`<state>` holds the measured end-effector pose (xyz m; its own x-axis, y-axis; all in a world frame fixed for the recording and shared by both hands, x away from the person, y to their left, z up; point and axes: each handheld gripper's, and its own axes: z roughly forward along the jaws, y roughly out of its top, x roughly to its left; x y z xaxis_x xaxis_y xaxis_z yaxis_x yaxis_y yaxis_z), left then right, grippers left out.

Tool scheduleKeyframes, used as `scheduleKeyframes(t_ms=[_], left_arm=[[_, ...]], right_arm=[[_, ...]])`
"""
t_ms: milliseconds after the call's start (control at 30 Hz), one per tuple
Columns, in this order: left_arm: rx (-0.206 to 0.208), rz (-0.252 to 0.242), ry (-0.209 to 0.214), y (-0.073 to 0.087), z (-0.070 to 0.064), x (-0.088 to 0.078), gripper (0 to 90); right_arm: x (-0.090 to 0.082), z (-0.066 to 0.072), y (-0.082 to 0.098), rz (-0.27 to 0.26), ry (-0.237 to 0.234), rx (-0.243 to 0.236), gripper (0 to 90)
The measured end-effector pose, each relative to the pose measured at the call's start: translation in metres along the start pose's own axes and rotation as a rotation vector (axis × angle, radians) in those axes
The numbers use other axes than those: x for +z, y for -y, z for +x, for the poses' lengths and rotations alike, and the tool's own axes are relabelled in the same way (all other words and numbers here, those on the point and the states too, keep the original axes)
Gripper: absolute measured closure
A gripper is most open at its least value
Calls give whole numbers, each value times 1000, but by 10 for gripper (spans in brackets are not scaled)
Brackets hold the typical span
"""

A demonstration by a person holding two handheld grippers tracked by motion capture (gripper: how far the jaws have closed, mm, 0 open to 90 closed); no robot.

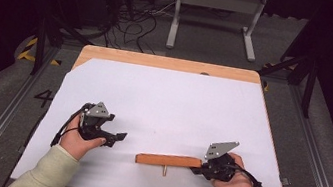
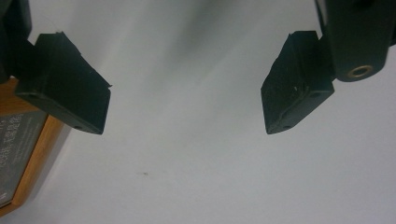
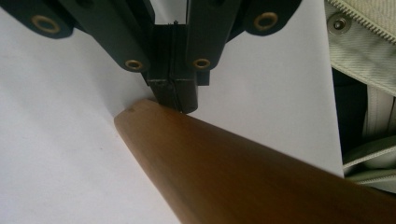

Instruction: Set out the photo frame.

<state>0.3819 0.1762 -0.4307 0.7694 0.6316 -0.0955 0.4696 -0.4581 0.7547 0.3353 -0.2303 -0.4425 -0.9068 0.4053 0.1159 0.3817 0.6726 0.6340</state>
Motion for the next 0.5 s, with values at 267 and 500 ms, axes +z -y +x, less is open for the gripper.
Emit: scheduleKeyframes(t_ms=[267,500], left_arm=[[-4,8,3,1,-1,1,162],[-16,23,19,5,-2,1,187]], right_arm=[[4,-9,-2,-12,36,43,900],[4,-21,-6,-36,65,82,900]])
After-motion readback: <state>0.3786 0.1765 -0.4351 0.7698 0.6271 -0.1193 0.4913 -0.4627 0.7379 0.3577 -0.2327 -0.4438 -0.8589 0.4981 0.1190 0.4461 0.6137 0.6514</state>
